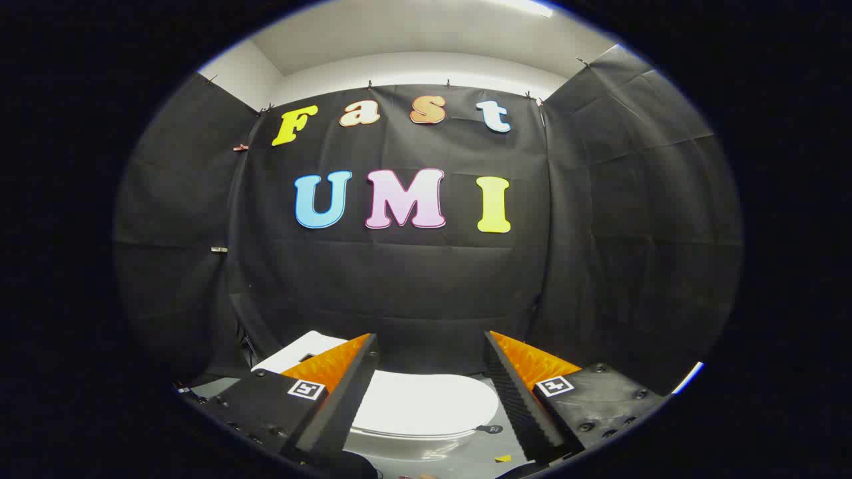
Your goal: Open the toilet lid.
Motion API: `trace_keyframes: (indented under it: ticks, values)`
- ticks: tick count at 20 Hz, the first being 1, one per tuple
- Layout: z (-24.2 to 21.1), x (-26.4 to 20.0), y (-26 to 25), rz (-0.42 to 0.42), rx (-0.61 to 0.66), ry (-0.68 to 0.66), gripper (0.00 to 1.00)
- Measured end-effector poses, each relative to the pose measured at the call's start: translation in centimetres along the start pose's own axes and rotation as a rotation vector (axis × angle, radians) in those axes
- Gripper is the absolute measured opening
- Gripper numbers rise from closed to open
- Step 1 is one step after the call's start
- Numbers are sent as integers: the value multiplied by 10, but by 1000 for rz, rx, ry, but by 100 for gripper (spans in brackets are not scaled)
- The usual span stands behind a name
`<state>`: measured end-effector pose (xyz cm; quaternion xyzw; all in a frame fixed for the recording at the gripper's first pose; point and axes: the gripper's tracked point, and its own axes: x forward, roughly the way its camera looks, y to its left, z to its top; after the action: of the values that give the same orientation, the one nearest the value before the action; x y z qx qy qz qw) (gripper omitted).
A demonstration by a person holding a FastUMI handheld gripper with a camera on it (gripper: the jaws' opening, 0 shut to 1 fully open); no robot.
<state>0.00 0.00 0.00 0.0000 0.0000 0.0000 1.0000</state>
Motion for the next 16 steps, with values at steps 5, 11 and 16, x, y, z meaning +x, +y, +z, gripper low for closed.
trace_keyframes:
  ticks: [5,11,16]
  values:
    - [2,0,-1,6,-7,1,99]
    - [2,1,0,14,-6,-1,99]
    - [1,1,-1,14,-10,4,99]
